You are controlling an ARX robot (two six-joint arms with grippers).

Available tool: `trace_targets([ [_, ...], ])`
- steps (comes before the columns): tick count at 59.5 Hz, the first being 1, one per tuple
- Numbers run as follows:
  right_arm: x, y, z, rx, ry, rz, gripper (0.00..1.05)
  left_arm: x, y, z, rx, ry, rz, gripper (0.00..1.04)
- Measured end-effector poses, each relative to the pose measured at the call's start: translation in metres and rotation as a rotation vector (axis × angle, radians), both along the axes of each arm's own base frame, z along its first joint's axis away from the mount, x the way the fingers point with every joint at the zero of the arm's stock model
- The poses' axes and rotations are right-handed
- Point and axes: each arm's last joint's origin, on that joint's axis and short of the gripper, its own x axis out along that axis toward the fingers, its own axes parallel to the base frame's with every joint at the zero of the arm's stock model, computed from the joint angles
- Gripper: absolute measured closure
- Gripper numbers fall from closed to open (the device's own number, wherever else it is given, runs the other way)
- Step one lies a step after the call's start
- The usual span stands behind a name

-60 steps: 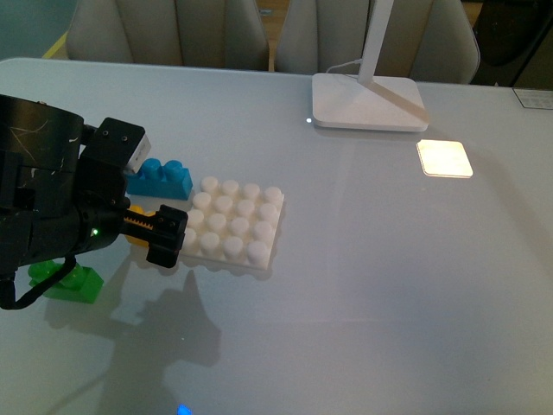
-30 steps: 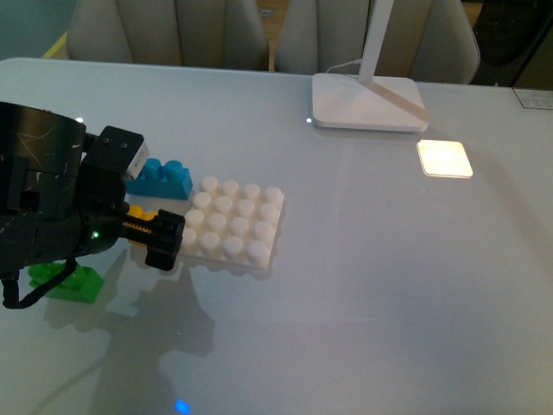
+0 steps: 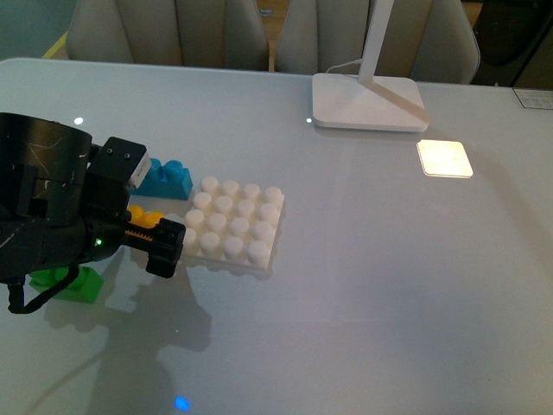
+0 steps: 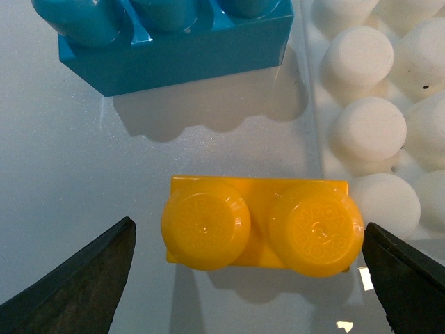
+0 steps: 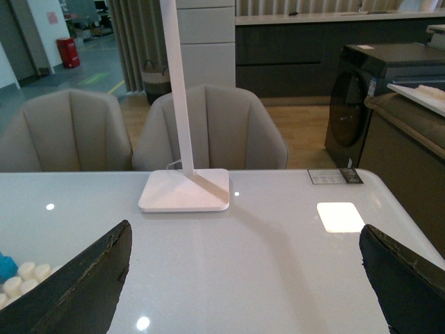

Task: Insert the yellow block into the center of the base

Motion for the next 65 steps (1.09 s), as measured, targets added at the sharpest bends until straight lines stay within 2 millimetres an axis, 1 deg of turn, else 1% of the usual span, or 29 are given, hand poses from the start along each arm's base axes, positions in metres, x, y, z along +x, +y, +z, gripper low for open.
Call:
trace_targets([
  [23,0.0,0.0,0.0,0.0,0.0,0.0,0.09,0.001,0.0,0.0,-0.002,-0.001,0.01,0.08],
  [24,0.0,0.0,0.0,0.0,0.0,0.0,0.09,0.001,0.0,0.0,-0.002,-0.001,0.011,0.09],
  [28,0.0,0.0,0.0,0.0,0.0,0.0,0.09,0.001,0.0,0.0,-0.002,0.0,0.016,0.22],
  [33,0.0,0.0,0.0,0.0,0.0,0.0,0.09,0.001,0.001,0.0,-0.002,0.002,0.02,0.36],
  [36,0.0,0.0,0.0,0.0,0.0,0.0,0.09,0.002,0.001,0.001,-0.003,0.0,0.022,0.4],
  [47,0.0,0.0,0.0,0.0,0.0,0.0,0.09,0.003,0.002,0.002,-0.01,0.0,0.037,0.42],
  [65,0.0,0.0,0.0,0.0,0.0,0.0,0.09,0.005,0.005,0.03,-0.008,-0.057,0.105,0.42],
])
